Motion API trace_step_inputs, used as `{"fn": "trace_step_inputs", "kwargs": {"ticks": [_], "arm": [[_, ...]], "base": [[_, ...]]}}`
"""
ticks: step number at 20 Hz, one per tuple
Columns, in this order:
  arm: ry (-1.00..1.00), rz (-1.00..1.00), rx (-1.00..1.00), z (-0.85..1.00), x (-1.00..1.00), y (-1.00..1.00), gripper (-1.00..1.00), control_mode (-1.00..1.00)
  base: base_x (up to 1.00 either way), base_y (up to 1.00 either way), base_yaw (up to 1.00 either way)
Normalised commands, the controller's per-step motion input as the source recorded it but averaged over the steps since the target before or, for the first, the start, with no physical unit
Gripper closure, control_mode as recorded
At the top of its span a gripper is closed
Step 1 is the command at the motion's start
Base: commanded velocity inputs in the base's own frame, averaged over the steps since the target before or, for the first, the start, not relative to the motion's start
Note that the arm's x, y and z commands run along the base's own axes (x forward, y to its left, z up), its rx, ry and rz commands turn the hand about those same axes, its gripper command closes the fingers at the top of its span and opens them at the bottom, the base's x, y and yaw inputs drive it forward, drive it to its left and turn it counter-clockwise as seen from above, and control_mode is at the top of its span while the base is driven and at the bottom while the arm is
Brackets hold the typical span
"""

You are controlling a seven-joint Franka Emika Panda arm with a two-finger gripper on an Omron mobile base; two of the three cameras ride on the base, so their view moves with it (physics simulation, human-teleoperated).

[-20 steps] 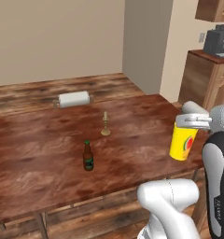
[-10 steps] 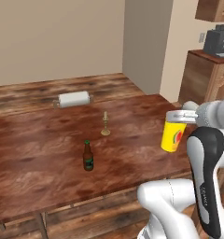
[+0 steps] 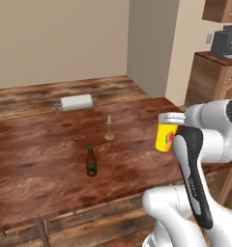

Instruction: Open the cabinet directly in front. Then move the beer and the cup to the dining counter with the candle on it.

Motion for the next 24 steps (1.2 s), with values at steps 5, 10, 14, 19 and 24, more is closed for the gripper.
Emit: {"fn": "trace_step_inputs", "kwargs": {"ticks": [5,10,14,19,24], "arm": [[0.0,0.0,-0.01,-0.34,0.63,0.05,1.0,-1.0],[-0.02,0.0,-0.04,-0.44,0.47,0.01,1.0,-1.0],[-0.08,0.0,-0.06,-0.49,0.4,0.01,1.0,-1.0],[-0.12,0.0,-0.03,-0.38,0.27,0.0,1.0,-1.0],[-0.09,0.0,0.0,-0.14,0.06,0.0,1.0,-1.0]], "base": [[0.0,0.0,0.0],[0.0,0.0,0.0],[0.0,0.0,0.0],[0.0,0.0,0.0],[0.0,0.0,0.0]]}}
